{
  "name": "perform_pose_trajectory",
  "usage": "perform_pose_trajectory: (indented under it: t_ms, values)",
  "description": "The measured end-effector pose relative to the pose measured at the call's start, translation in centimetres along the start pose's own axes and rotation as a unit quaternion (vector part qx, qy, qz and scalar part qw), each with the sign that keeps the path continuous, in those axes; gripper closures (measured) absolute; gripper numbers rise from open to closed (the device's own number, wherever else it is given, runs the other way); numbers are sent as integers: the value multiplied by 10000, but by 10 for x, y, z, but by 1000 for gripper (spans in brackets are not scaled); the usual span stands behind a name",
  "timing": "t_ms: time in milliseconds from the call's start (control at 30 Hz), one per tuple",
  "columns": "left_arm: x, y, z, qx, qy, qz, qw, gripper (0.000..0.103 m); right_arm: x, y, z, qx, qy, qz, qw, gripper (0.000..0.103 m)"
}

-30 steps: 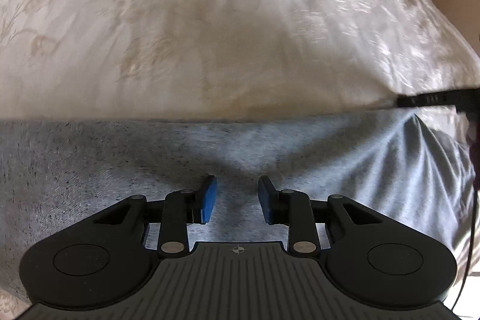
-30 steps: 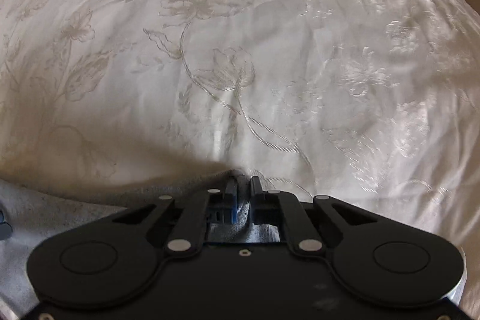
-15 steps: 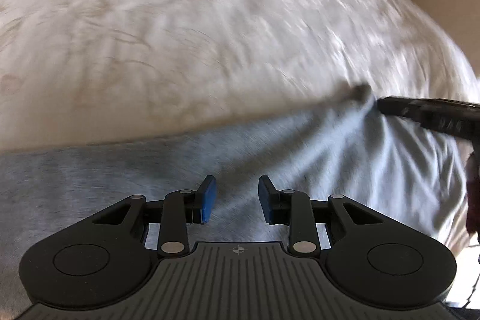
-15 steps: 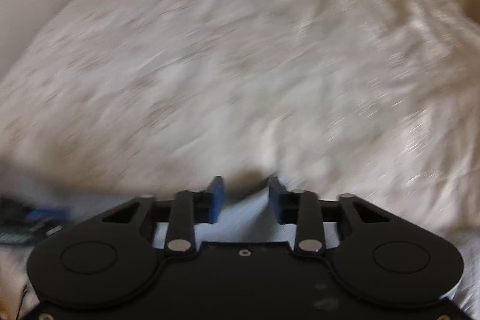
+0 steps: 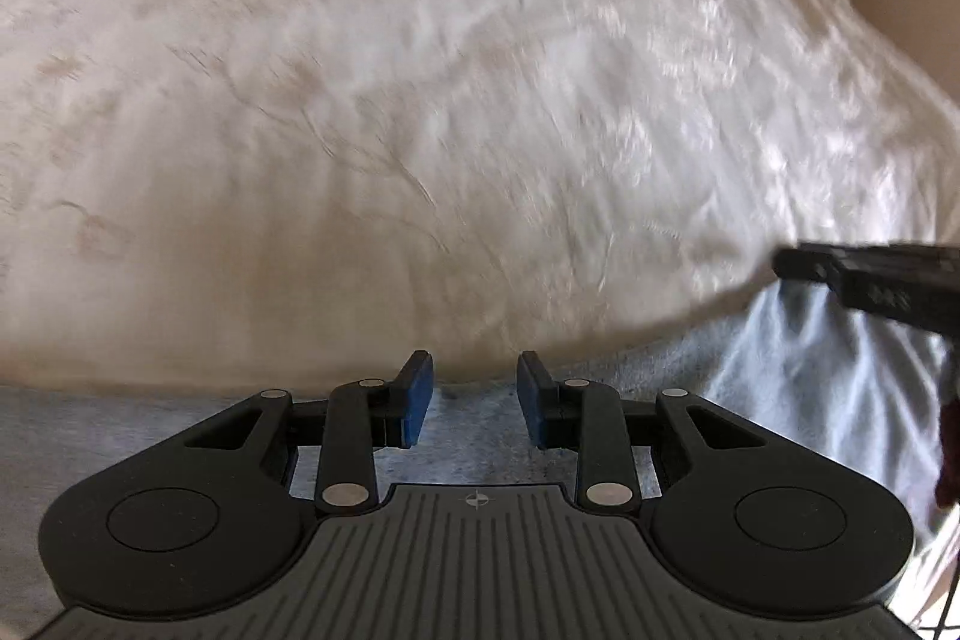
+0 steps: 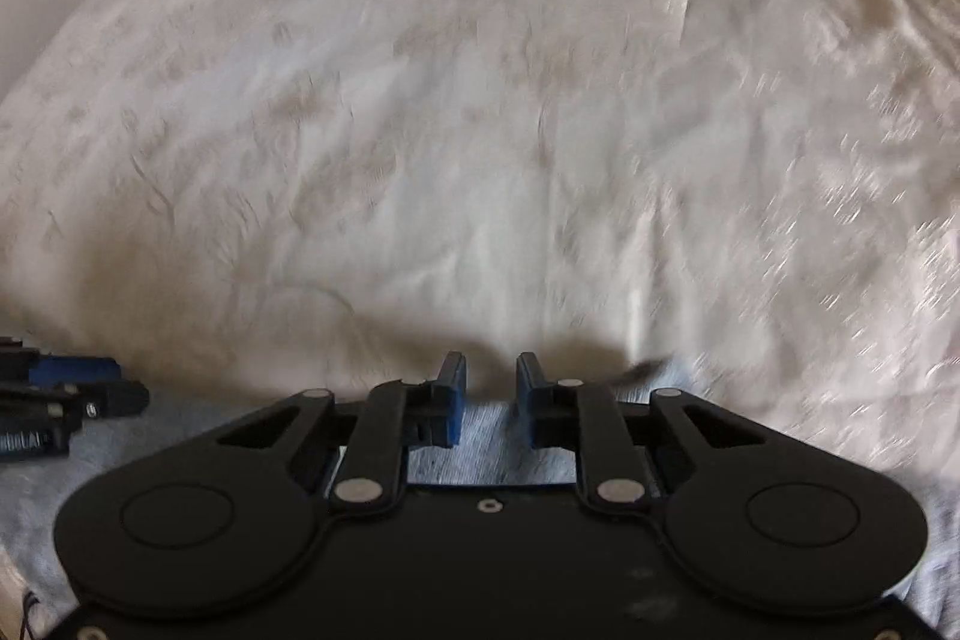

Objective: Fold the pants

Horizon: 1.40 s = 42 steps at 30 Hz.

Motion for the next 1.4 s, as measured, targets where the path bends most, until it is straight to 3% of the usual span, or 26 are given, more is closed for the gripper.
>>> perform_pose_trajectory:
  t_ms: [133,267,367,467,600,667,733,800,1100,1400]
  values:
    - [-9,25,-17,-16,-37,77,10000,73,-25,35,-35,-1,-175,-213,9996,80]
    - [-12,74,-14,-441,-134,142,9988,73,-30,111,-55,-440,-236,-137,9987,77]
    - [-19,116,-5,-791,-321,176,9962,73,-25,172,-62,-837,-29,-6,9965,73]
    - [-25,129,-11,-748,-346,91,9966,73,-18,203,-75,-865,78,186,9960,73]
    - [-41,124,-31,-437,-226,-306,9983,71,-27,192,-90,-520,87,45,9986,62]
    - [-56,124,-42,-242,-35,-555,9982,59,-38,179,-91,-374,26,-71,9993,61]
    - [-72,127,-49,-160,186,-779,9967,27,-55,165,-92,-217,-52,-201,9995,59]
    - [-91,131,-54,-96,296,-940,9951,19,-79,152,-90,-95,-157,-300,9994,57]
    - [-195,138,-59,112,56,-1463,9892,12,-204,136,-57,-103,-717,-496,9961,52]
    - [-290,112,-38,314,-168,-1411,9894,12,-306,130,-42,-53,-892,-739,9933,47]
Point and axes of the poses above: each gripper's, at about its wrist camera, not at the fingertips, and z roughly the way its jaws point, x to its right, y to its underside, the point moved 9 cm from there along z, roughly the way its jaws point, and after that the axes turned 15 degrees about -y, right-handed, at the moved point
